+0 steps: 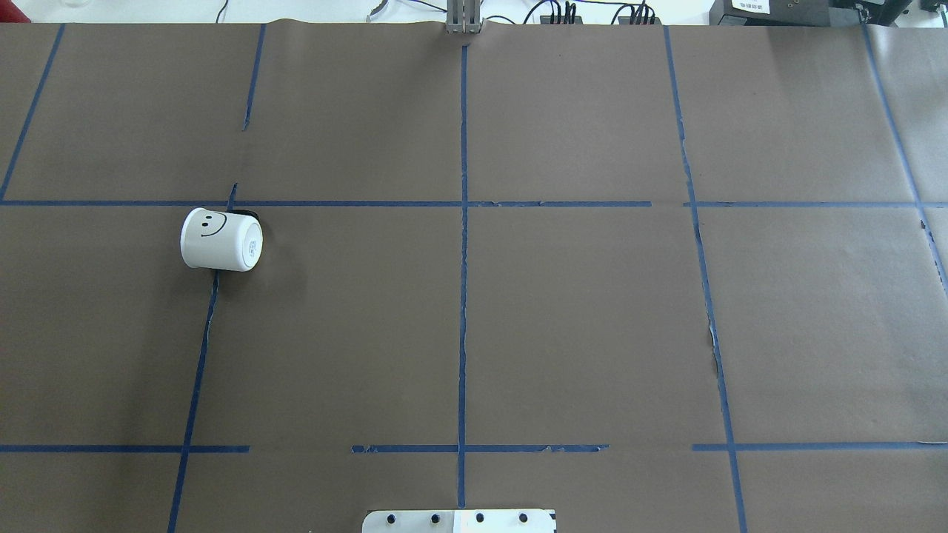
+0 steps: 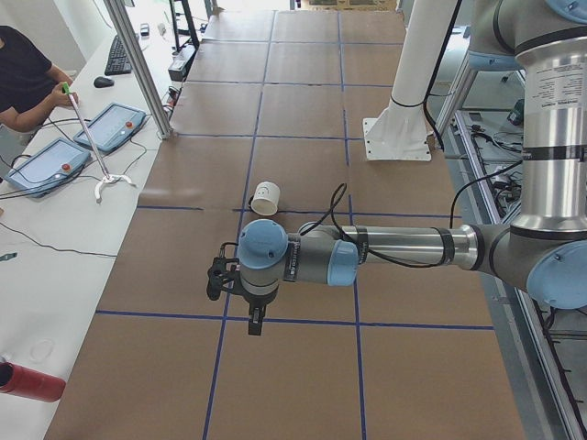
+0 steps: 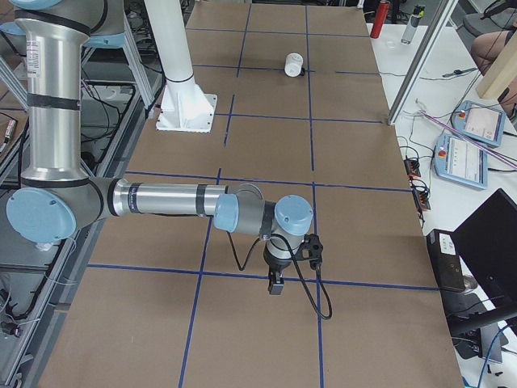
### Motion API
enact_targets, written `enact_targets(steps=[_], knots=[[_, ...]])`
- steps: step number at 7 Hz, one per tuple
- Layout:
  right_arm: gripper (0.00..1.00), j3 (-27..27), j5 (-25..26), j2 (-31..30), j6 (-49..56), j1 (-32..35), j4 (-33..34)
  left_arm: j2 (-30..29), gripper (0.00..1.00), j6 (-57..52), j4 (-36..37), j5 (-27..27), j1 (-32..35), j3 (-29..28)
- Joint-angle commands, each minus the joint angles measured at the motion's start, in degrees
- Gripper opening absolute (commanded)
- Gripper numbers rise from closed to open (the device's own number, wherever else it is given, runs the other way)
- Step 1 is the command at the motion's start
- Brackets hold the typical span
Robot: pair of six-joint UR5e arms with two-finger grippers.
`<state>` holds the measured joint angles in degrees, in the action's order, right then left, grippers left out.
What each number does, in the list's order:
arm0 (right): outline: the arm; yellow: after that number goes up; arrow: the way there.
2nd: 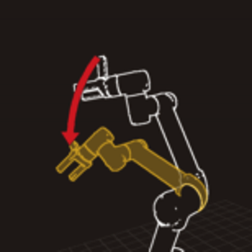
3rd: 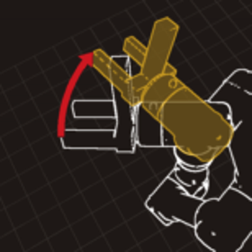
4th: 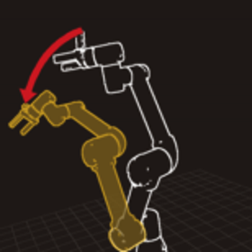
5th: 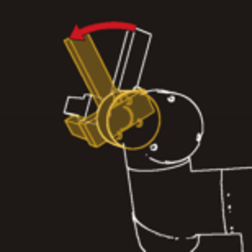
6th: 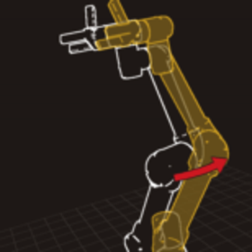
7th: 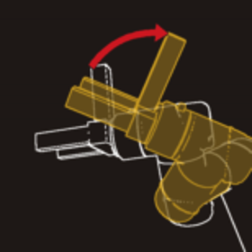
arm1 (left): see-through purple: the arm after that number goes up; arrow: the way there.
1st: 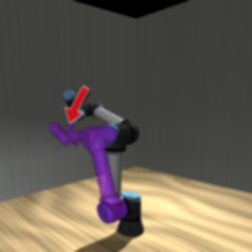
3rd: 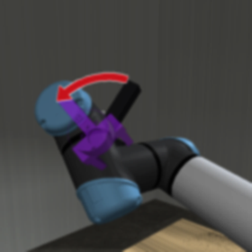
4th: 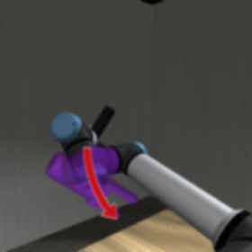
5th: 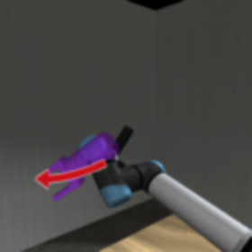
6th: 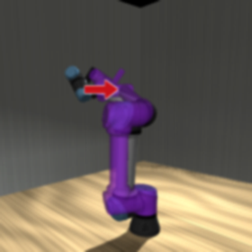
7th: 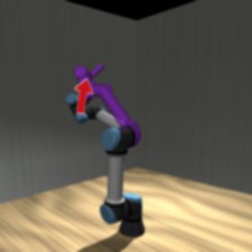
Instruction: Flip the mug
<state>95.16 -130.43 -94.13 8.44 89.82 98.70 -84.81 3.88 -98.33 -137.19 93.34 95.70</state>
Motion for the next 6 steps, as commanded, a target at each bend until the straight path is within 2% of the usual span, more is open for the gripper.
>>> enact_targets(steps=[1, 3, 6], knots=[[1.0, -0.1, 0.0, 0.0, 0.0, 0.0, 0.0, 0.0, 1.0, 14.8, -10.9, -1.5, -5.9, -0.9], [1.0, 0.0, 0.0, 0.0, 0.0, 0.0, 0.0, -0.1, 1.0, 28.5, -22.8, -1.5, -11.9, -2.3], [1.0, 0.0, 0.0, 0.0, 0.0, 0.0, 0.0, -2.2, 1.0, 55.9, -53.0, 0.5, -20.4, -11.6]])
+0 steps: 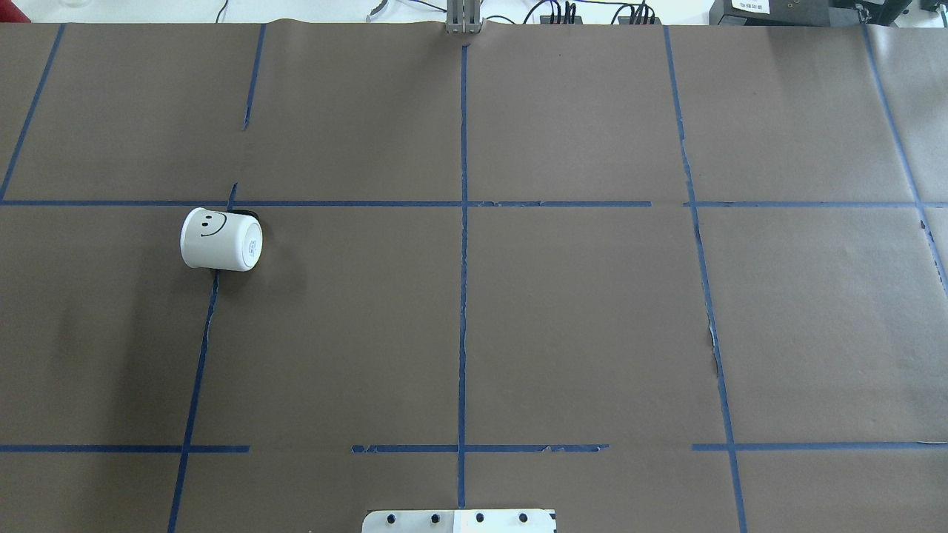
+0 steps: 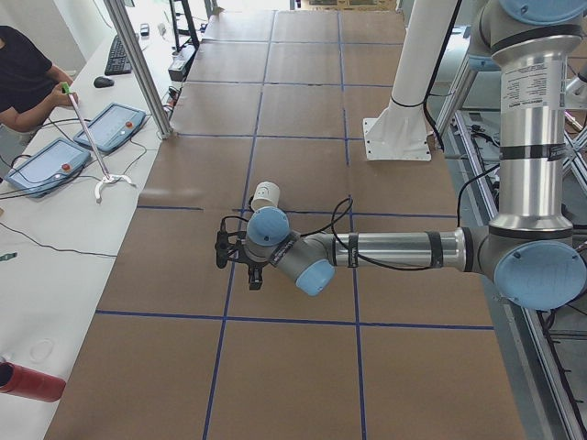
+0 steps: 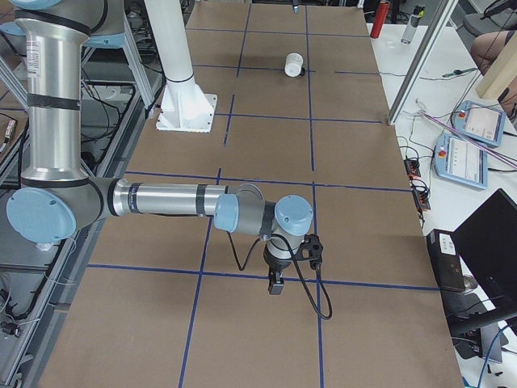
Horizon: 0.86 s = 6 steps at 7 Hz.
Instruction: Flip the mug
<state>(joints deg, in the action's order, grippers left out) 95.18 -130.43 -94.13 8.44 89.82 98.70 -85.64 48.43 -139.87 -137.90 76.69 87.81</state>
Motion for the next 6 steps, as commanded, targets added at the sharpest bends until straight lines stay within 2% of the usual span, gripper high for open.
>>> enact_targets(steps=[1, 3, 4, 5, 6], knots=[[1.0, 0.0, 0.0, 0.0, 0.0, 0.0, 0.0, -3.5, 1.0, 20.4, -15.5, 6.3, -7.6, -3.9], [1.0, 0.0, 0.0, 0.0, 0.0, 0.0, 0.0, -6.8, 1.0, 35.3, -26.2, 14.3, -12.7, -4.8], [1.0, 0.0, 0.0, 0.0, 0.0, 0.0, 0.0, -6.8, 1.0, 39.2, -37.2, 15.5, -13.4, -8.8], [1.0, 0.0, 0.0, 0.0, 0.0, 0.0, 0.0, -8.1, 1.0, 41.4, -44.1, 16.4, -14.3, -11.8], [1.0, 0.0, 0.0, 0.0, 0.0, 0.0, 0.0, -10.1, 1.0, 47.6, -44.6, 21.7, -16.6, -11.8]])
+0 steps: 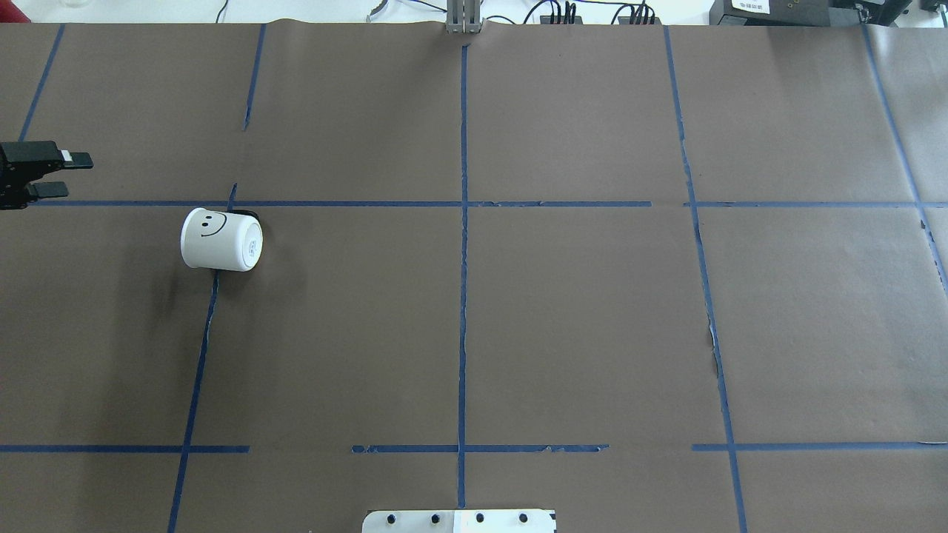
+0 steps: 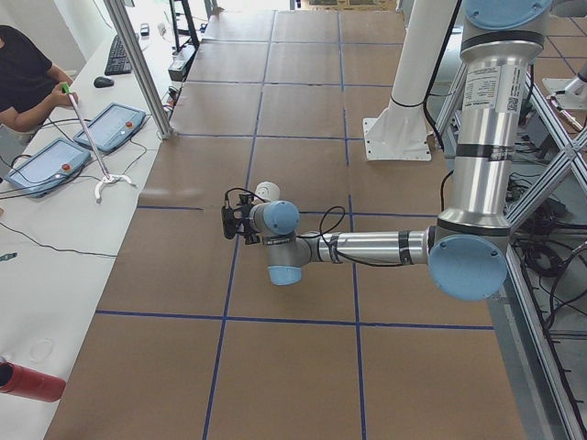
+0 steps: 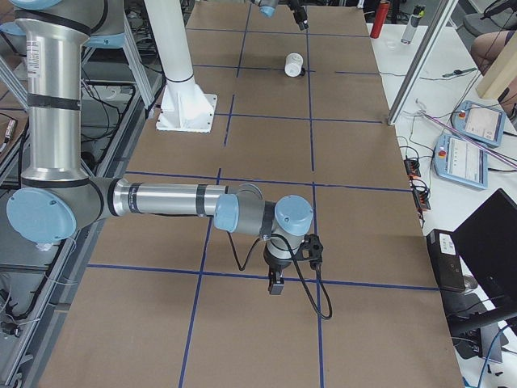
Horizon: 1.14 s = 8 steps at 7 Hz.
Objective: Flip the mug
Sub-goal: 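Move the left gripper toward the open end of the sideways white mug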
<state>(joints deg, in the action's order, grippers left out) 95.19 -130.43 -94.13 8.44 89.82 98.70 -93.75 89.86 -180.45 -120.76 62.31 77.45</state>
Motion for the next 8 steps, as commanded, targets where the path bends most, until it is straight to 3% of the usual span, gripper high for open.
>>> enact_targets(steps=[1, 4, 7, 8], knots=[[1.0, 0.0, 0.0, 0.0, 0.0, 0.0, 0.0, -2.7, 1.0, 8.3, -5.6, 12.7, -7.2, -1.3], [1.0, 0.0, 0.0, 0.0, 0.0, 0.0, 0.0, -3.5, 1.0, 3.2, -15.5, 13.9, -11.3, -6.8], [1.0, 0.0, 0.0, 0.0, 0.0, 0.0, 0.0, -7.7, 1.0, 1.8, -16.6, 1.8, -11.3, -11.5], [1.0, -0.1, 0.0, 0.0, 0.0, 0.0, 0.0, -7.9, 1.0, 2.0, -17.6, 1.7, -11.3, -11.7]])
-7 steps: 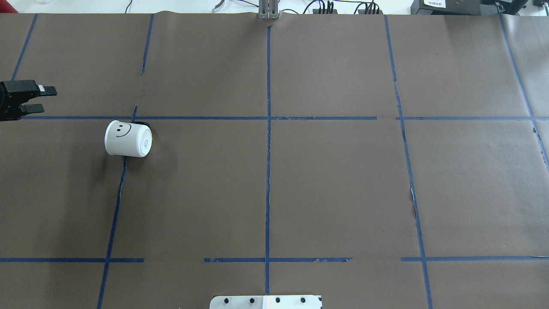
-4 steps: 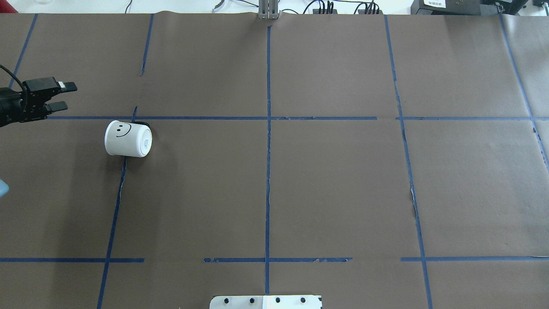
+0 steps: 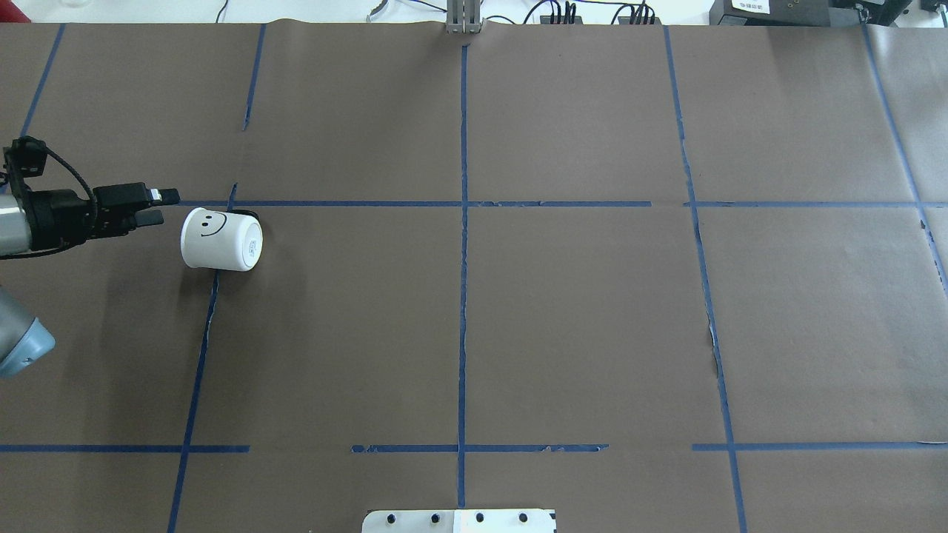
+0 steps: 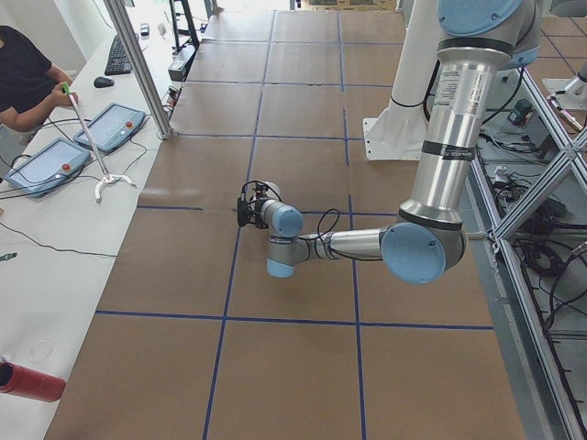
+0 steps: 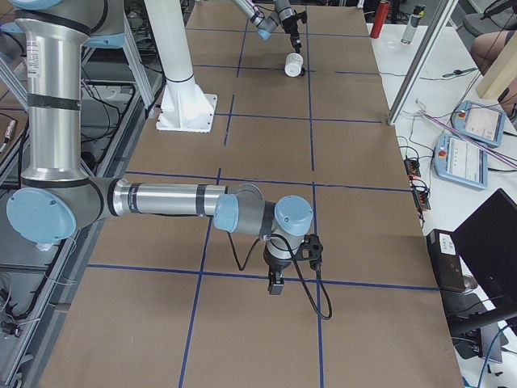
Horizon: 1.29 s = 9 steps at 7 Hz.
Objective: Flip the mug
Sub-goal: 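Move the left gripper toward the open end of the sideways white mug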
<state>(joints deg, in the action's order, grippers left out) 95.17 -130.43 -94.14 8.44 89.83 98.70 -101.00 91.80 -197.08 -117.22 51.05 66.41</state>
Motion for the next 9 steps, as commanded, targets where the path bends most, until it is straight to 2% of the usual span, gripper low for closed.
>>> enact_targets(steps=[1, 5, 7, 9], knots=[[1.0, 0.0, 0.0, 0.0, 0.0, 0.0, 0.0, -0.8, 1.0, 0.2, -1.4, -2.0, 0.1, -0.6], [1.0, -0.1, 0.0, 0.0, 0.0, 0.0, 0.0, -4.2, 1.0, 0.3, -1.5, -2.5, 0.0, -3.6], [1.0, -0.1, 0.0, 0.0, 0.0, 0.0, 0.0, -4.6, 0.94, 0.4, -1.6, -2.5, -0.2, -4.1], [1.0, -0.1, 0.0, 0.0, 0.0, 0.0, 0.0, -4.7, 0.91, 0.4, -1.6, -2.5, -0.9, -4.5]])
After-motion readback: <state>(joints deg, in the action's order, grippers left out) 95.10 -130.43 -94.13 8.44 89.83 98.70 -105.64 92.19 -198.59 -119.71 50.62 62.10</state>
